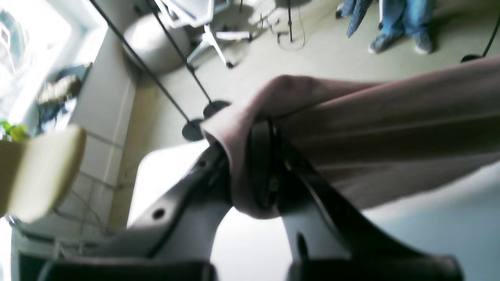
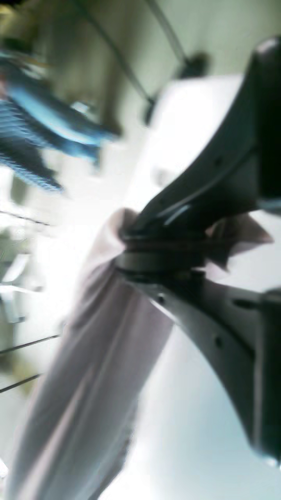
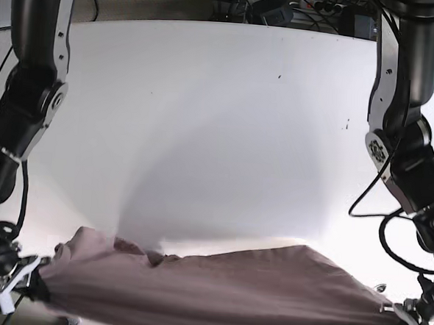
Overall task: Fold the T-shirt properly
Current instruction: 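Lift the shirt with both grippers and flip it over, then lay the shirt flat by pulling both grippers apart and releasing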
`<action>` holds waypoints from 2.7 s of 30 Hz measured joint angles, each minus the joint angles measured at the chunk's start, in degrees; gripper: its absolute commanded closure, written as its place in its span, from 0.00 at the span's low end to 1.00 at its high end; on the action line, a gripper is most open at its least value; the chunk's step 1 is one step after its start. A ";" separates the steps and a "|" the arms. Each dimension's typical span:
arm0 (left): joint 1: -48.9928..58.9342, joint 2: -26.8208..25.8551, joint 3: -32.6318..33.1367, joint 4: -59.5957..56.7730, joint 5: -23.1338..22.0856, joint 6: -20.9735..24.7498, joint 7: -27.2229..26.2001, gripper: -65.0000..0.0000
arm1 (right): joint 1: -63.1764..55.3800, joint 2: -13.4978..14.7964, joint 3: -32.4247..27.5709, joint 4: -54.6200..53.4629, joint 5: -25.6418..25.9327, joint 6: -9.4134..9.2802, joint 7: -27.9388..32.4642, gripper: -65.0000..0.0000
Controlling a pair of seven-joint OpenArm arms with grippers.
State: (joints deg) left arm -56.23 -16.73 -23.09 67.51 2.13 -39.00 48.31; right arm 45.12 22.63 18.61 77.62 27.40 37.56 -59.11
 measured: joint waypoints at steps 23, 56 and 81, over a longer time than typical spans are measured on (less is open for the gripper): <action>61.33 4.07 -18.93 28.68 -10.40 -1.38 0.04 1.00 | -63.63 -10.05 8.83 30.36 8.76 0.35 -0.04 0.97; 78.03 3.82 -21.86 41.97 -10.49 -1.36 -0.15 0.54 | -79.52 -8.57 11.58 35.69 14.27 2.14 -3.78 0.65; 83.58 -0.94 -20.11 24.98 -9.09 -1.57 -7.21 0.81 | -68.52 -1.66 8.37 19.06 -1.81 3.15 0.83 0.78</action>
State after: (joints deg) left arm 27.35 -17.67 -43.20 92.49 -6.96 -40.58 41.10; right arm -23.40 20.97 26.98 96.68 25.58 40.71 -58.28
